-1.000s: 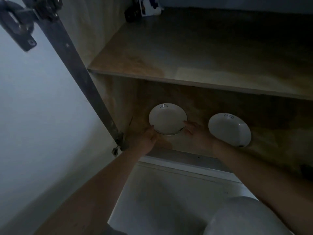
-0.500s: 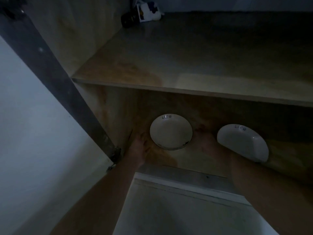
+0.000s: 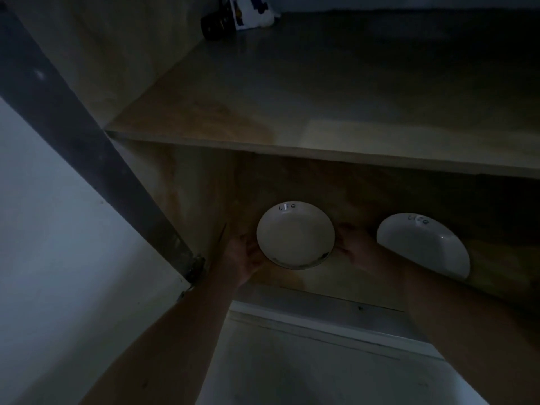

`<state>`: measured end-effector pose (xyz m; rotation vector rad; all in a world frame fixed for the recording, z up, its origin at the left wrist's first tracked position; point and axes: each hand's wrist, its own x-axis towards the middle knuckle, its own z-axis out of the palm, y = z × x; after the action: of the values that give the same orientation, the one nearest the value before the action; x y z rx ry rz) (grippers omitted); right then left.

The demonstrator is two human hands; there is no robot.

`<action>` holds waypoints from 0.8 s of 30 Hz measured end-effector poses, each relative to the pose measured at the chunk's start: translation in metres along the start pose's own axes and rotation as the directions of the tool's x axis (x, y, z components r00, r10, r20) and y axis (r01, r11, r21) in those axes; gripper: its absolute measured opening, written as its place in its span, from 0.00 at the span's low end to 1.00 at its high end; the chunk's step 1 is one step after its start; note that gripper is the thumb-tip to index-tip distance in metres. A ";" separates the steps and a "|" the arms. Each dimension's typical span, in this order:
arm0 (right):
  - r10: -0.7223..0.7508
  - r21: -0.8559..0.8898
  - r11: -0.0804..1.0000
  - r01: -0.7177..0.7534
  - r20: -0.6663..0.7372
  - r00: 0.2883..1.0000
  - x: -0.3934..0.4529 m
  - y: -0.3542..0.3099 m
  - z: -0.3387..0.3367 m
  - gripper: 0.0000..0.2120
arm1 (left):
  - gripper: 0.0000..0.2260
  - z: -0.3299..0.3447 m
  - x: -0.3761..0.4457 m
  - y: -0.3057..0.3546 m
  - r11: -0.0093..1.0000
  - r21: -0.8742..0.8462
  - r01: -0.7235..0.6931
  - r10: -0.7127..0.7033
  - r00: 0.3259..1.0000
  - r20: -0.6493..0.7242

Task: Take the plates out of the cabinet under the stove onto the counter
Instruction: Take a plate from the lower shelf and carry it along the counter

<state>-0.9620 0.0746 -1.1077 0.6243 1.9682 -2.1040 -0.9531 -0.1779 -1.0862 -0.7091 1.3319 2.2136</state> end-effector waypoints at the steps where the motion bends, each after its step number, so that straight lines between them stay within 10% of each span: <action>1: -0.013 -0.025 1.000 0.013 0.025 1.000 -0.003 0.001 0.000 0.08 | 0.23 -0.001 0.000 -0.002 1.000 -0.021 0.015 -0.016 1.000 -0.013; 13: 0.049 -0.446 0.893 -0.064 -0.044 0.998 -0.016 0.017 0.002 0.16 | 0.33 -0.014 -0.007 -0.008 0.988 0.101 0.119 -0.123 0.992 0.035; 24: 0.172 -0.279 0.941 -0.193 -0.098 0.980 -0.028 0.005 0.003 0.17 | 0.31 -0.017 -0.025 -0.006 0.988 0.081 0.131 -0.129 0.991 -0.031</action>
<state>-0.9351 0.0675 -1.0998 0.7984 2.1083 -1.6688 -0.9272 -0.1934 -1.0807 -0.7729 1.3424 2.0412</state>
